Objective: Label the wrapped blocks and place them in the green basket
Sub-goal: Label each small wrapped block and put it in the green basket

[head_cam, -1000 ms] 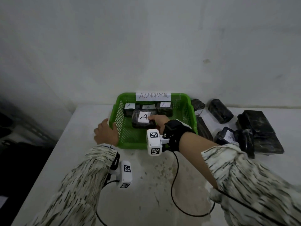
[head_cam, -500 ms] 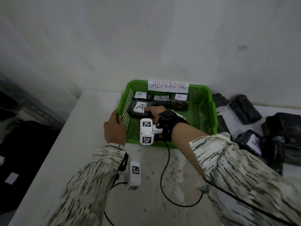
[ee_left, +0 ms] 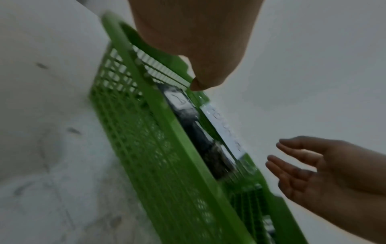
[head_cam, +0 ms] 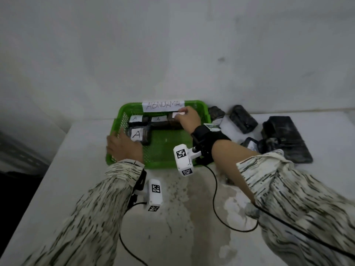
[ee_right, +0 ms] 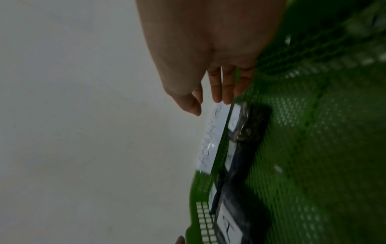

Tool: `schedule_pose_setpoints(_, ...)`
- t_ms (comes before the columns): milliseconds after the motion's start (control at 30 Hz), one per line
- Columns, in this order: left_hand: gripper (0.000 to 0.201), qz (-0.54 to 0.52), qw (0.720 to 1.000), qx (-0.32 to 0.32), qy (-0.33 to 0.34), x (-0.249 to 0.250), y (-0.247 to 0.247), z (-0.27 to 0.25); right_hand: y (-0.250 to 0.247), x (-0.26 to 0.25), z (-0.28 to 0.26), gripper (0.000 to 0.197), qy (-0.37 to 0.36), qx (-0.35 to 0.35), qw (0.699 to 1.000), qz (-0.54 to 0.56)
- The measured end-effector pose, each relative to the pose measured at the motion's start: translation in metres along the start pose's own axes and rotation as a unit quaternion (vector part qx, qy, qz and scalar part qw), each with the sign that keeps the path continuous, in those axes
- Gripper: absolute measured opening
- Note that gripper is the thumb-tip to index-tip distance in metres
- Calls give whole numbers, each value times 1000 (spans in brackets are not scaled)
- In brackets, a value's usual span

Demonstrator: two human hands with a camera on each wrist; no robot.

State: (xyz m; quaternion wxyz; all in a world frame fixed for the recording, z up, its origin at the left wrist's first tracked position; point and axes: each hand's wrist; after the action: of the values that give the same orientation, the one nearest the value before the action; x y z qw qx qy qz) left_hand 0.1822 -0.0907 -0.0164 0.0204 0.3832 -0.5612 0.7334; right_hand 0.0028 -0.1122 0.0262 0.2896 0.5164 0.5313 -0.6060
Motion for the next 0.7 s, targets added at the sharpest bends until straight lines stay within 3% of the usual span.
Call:
schedule_pose_setpoints(33, 58, 4, 998, -48, 28, 11, 4, -13, -15, 2, -1, 24, -13, 27, 1000, -6)
schedule_pose_setpoints(133, 50, -2, 990, -113, 83, 45, 20, -50, -62, 19, -1, 23, -27, 103, 994, -19)
schedule_pose_setpoints(267, 43, 3, 972, -188, 138, 82, 46, -101, -119, 55, 2, 25, 19, 140, 986, -85)
schedule_pose_setpoints(433, 51, 67, 941, -255, 210, 97, 78, -136, -158, 98, 12, 38, 65, 82, 977, -184)
schedule_pose_setpoints(567, 58, 132, 932, -257, 219, 96, 85, -140, -165, 106, 26, 45, 24, 13, 969, -244)
schedule_pose_setpoints(700, 55, 133, 936, -241, 220, 95, 84, -141, -159, 99, 50, 54, -43, -59, 935, -347)
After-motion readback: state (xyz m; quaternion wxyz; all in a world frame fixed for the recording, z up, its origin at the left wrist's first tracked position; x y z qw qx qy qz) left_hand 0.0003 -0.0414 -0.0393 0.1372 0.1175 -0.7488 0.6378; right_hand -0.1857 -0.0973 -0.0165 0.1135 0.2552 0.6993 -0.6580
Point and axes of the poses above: each hand's wrist, its own z-axis towards the middle knuckle, its own y-axis out of the palm, x = y × z, and after that the axes turned 6 degrees about -y, right-handed
